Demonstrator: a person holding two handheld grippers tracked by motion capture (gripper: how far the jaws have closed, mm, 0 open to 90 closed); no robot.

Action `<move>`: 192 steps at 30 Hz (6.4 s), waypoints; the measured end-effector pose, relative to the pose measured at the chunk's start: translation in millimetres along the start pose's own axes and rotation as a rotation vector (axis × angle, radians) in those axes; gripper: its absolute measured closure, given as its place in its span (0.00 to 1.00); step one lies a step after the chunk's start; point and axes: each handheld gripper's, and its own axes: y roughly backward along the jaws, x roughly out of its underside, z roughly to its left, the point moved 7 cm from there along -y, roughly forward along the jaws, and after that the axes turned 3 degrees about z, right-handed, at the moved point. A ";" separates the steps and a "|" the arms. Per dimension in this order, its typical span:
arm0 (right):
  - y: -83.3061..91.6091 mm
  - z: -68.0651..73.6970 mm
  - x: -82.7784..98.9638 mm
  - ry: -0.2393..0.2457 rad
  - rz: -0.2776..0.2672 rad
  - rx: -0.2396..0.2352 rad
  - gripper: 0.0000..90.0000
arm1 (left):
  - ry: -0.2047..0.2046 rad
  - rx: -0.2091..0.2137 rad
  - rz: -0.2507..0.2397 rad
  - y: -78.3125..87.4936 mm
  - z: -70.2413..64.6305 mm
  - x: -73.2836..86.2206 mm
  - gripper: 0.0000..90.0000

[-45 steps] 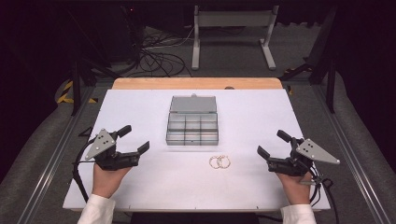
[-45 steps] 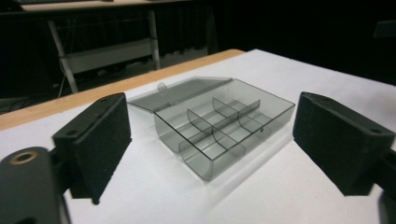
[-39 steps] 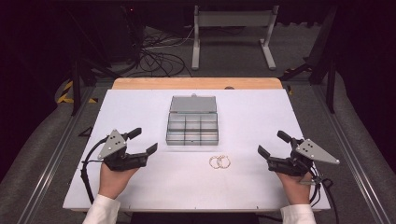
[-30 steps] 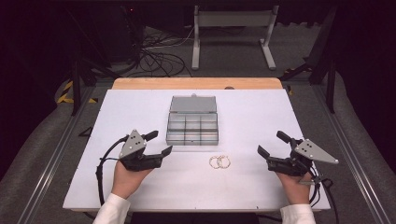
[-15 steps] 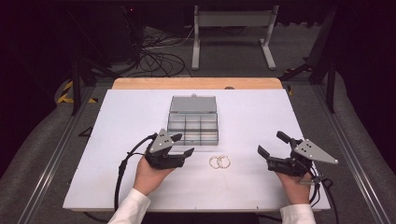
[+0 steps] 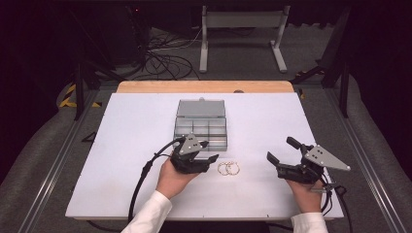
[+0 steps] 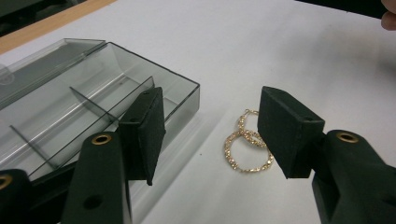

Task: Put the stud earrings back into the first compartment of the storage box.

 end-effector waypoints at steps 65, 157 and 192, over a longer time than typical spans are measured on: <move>-3.4 2.3 3.7 0.038 0.029 0.002 0.12 | -0.025 0.090 0.106 -62.4 -14.8 -13.5 0.96; -7.2 3.0 7.6 0.050 0.043 -0.001 0.12 | 0.102 -0.161 0.075 -20.5 72.3 -2.5 0.23; -6.6 3.5 6.2 0.046 0.033 0.001 0.12 | -0.068 0.082 0.199 -59.0 -9.7 14.4 0.66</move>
